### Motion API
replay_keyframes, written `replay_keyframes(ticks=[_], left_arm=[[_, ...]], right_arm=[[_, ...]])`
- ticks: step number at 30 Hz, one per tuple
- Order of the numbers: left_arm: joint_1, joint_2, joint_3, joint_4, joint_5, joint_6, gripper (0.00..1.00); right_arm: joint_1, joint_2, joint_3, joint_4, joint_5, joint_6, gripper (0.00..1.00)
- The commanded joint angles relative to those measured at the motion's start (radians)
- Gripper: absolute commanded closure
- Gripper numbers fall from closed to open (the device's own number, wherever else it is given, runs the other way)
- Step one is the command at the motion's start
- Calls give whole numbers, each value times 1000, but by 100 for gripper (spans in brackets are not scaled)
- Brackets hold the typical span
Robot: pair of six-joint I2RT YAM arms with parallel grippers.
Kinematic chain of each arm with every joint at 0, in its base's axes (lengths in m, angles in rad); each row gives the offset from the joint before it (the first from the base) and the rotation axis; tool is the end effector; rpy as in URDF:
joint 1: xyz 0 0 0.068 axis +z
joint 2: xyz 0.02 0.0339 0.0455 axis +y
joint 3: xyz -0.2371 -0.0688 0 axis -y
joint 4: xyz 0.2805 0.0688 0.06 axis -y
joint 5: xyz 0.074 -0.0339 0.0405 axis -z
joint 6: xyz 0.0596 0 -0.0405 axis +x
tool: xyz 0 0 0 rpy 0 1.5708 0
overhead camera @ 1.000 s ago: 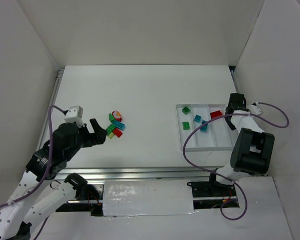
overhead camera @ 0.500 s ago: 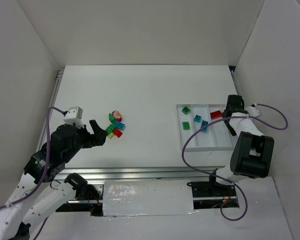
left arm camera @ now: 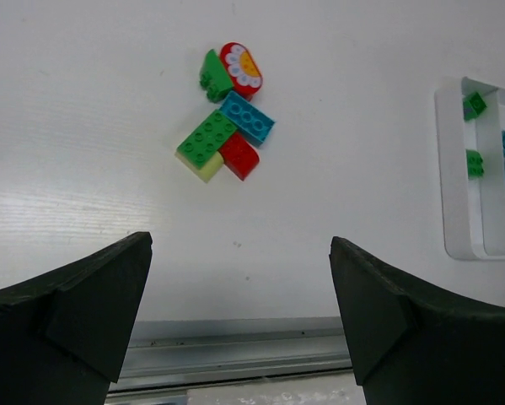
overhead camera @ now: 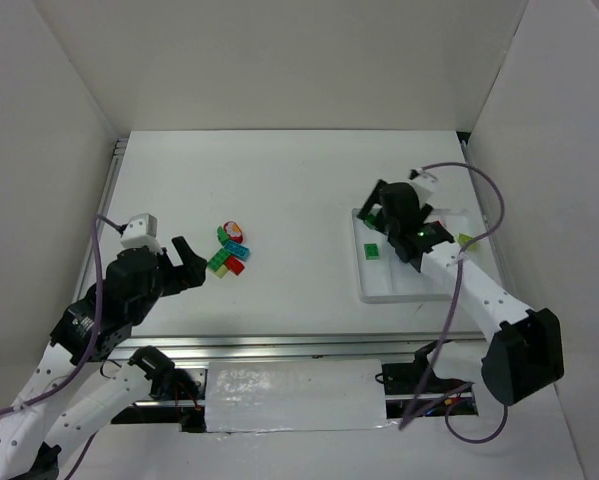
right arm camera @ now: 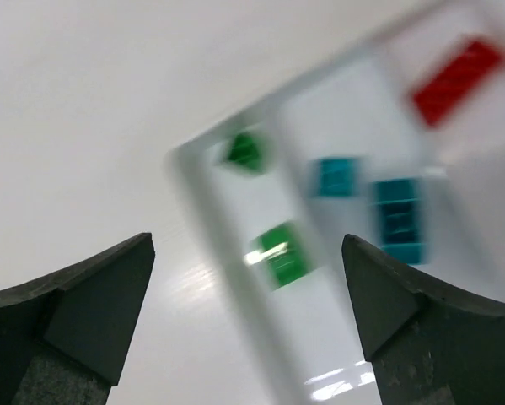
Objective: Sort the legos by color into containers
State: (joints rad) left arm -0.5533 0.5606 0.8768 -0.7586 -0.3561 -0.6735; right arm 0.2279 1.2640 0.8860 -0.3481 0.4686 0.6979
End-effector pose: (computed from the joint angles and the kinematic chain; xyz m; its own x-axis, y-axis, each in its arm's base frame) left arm 0.1679 -0.0793 0.3282 -0.4247 -0.4248 -0.7995 -0.0517 0.8930 -0.4470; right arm 0.3240 0.0475 0.2073 -0.4137 0.4926 -0.7656 0.5133 0.8208 0.2508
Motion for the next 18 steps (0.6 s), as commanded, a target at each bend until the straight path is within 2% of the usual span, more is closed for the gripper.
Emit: replay_keyframes(ticks=[1, 3, 4, 5, 6, 8, 11, 15, 18], left_arm=[[-4, 27, 19, -57, -159, -107, 0], [-2, 38, 28, -85, -219, -161, 0], [0, 45, 30, -123, -243, -185, 0], [0, 47, 31, -145, -269, -217, 0], [0, 47, 37, -160, -289, -253, 0], [0, 33, 45, -182, -317, -267, 0], [-2, -22, 25, -130, -290, -236, 0], [-7, -59, 10, -102, -258, -196, 0], [-10, -56, 7, -90, -239, -179, 1]], right_arm=[[274, -49, 62, 78, -64, -97, 0], [379, 56, 134, 76, -155, -141, 1], [458, 99, 155, 93, -241, -187, 0], [497, 195, 204, 125, -433, -299, 0], [540, 249, 240, 123, -468, -352, 0], [660, 410, 376, 53, -452, -438, 0], [741, 605, 561, -20, -424, -520, 7], [757, 761, 724, -57, -435, -555, 18], [757, 834, 801, -72, -450, -580, 19]])
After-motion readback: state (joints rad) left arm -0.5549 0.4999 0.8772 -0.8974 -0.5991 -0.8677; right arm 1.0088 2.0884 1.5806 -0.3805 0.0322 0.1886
